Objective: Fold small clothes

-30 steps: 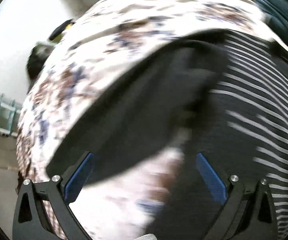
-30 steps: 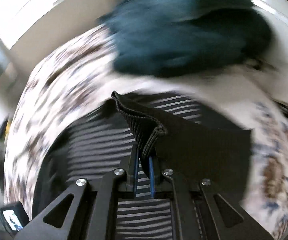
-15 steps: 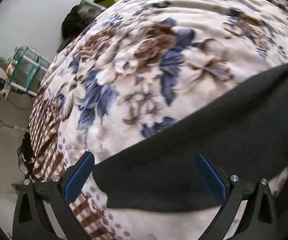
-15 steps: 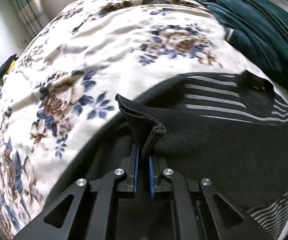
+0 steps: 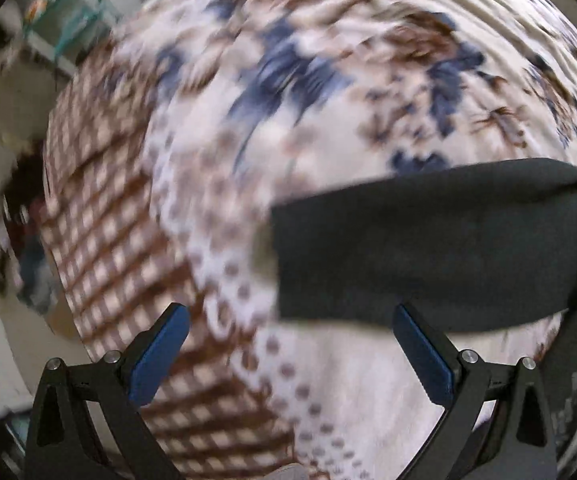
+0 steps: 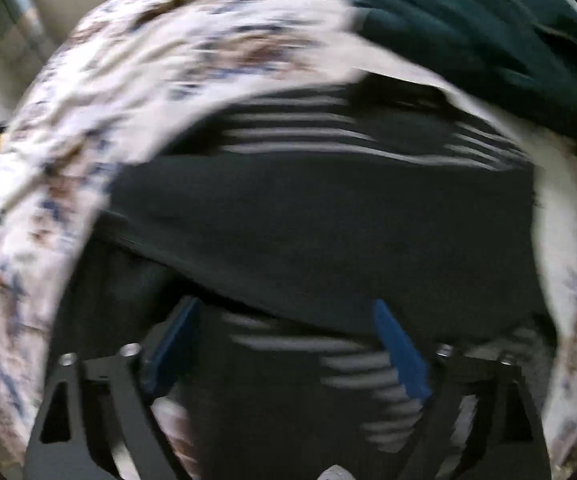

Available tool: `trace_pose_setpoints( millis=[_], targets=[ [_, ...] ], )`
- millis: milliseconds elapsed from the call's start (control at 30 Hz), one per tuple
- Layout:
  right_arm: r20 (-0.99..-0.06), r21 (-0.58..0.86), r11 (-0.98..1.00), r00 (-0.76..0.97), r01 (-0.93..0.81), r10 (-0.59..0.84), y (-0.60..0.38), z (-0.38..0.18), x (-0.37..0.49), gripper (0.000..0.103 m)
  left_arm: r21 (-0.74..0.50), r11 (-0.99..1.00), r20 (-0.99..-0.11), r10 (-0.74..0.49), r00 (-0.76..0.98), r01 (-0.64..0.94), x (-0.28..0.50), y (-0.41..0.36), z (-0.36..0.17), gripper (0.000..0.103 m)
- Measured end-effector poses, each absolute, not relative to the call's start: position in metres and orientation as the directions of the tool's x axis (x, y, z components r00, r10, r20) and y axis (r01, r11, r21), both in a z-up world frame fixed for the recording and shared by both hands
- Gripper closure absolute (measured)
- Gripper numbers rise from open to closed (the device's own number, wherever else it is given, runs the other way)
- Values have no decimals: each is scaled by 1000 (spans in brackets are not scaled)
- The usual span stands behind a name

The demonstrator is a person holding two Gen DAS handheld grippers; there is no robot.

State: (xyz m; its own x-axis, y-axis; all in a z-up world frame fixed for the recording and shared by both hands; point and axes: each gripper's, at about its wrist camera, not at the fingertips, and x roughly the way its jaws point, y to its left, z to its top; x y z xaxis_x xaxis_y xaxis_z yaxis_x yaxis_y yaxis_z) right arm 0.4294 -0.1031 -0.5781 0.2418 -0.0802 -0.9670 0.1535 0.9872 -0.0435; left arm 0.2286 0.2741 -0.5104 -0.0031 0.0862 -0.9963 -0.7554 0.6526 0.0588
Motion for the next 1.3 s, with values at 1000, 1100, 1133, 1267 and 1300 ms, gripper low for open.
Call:
trace_pose_setpoints(
  millis=[1000,1100,1133,1267,1300],
  targets=[
    [-976,-91,941,160,326,-150,-223,-579,356,6,-277,20,-959,-66,275,-961,218,334,-598,59],
    [-975,-100,934,154,343,-161,-237,-580,356,6,-312,154,-948,10,318,-937,236,338,-580,95],
    [-976,-101,932,148,347,-160,-241,-581,356,6,-314,207,-943,44,329,-927,243,338,-571,95],
    [-974,-147,929,116,340,-197,-255,-590,357,6,-264,446,-918,157,365,-855,285,325,-523,95],
    [-970,-174,929,105,327,-219,-258,-593,359,6,-249,492,-910,176,376,-834,295,313,-511,95]
  ],
)
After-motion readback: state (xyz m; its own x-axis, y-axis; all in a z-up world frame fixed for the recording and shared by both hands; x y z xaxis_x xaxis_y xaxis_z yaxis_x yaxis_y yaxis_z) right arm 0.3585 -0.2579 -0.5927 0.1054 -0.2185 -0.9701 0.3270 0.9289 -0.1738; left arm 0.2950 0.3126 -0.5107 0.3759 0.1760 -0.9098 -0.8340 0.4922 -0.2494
